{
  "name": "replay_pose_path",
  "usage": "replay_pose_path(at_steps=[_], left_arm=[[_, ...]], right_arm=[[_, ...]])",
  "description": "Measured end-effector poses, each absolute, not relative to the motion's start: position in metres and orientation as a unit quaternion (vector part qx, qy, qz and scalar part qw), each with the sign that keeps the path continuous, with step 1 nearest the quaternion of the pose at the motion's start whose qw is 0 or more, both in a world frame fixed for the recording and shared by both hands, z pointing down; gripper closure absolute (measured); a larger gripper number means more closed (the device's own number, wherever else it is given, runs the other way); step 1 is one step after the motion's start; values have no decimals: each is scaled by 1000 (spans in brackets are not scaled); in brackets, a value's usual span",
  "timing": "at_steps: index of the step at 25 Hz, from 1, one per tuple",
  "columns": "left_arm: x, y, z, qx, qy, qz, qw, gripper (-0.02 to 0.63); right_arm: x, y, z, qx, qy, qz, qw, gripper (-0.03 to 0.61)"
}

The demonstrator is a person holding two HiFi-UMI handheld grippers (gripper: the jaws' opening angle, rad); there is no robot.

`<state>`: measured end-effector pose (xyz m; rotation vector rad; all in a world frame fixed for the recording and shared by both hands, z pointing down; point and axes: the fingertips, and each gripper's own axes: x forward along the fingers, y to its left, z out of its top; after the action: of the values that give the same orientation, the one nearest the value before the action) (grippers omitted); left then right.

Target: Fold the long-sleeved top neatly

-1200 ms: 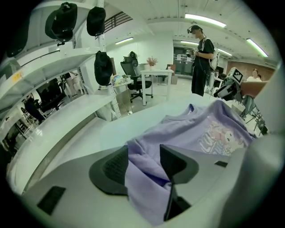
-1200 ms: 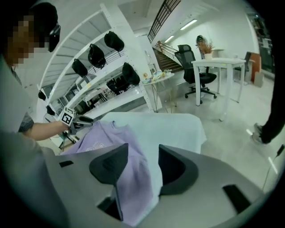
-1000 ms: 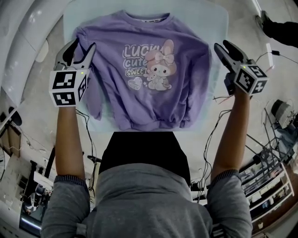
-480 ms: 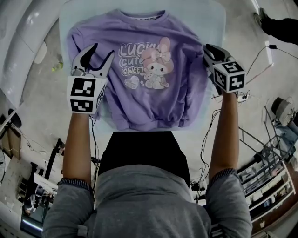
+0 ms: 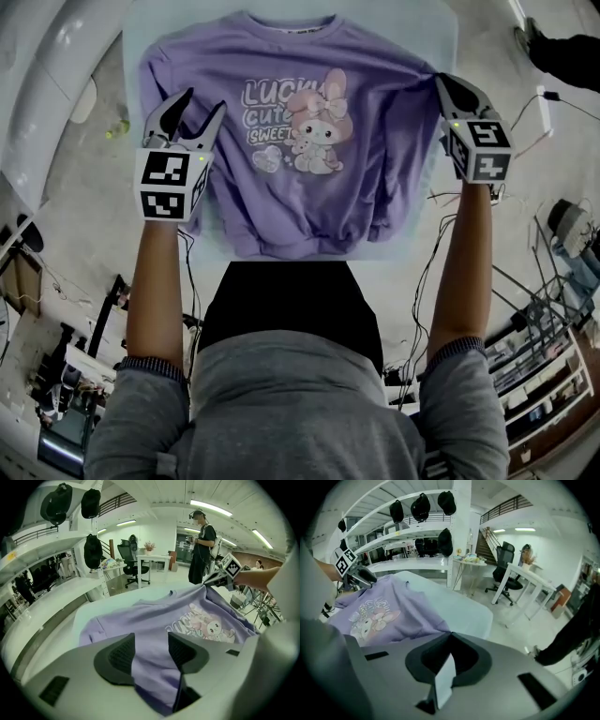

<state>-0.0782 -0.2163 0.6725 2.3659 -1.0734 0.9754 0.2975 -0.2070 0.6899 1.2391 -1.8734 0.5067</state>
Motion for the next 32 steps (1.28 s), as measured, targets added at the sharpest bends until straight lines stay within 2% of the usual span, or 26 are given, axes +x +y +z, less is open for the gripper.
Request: replay_pose_path(at_steps=[8,11,14,16,23,32], left_arm=[[-104,-208,684,827,-387,362,188,366],[-112,-201,678,827,-386,363,186,367],[-121,-188,664,830,-384,362,181,367],[-126,-173,653,833,-378,360,182,367],[-135,-92,633,842,-328,374,209,370],[-125,-21,640,839,-292,380,258,374]], right_arm=[[313,-247,697,497,-730,138,449,546],[317,-243,699,500,-713,148,469,461],[315,-235,676,526,-709,159,442,369],[306,-221,656,533,-711,167,427,339],[243,-132,614,507,-731,204,410,339],[181,1,626,459,-731,308,400,348]])
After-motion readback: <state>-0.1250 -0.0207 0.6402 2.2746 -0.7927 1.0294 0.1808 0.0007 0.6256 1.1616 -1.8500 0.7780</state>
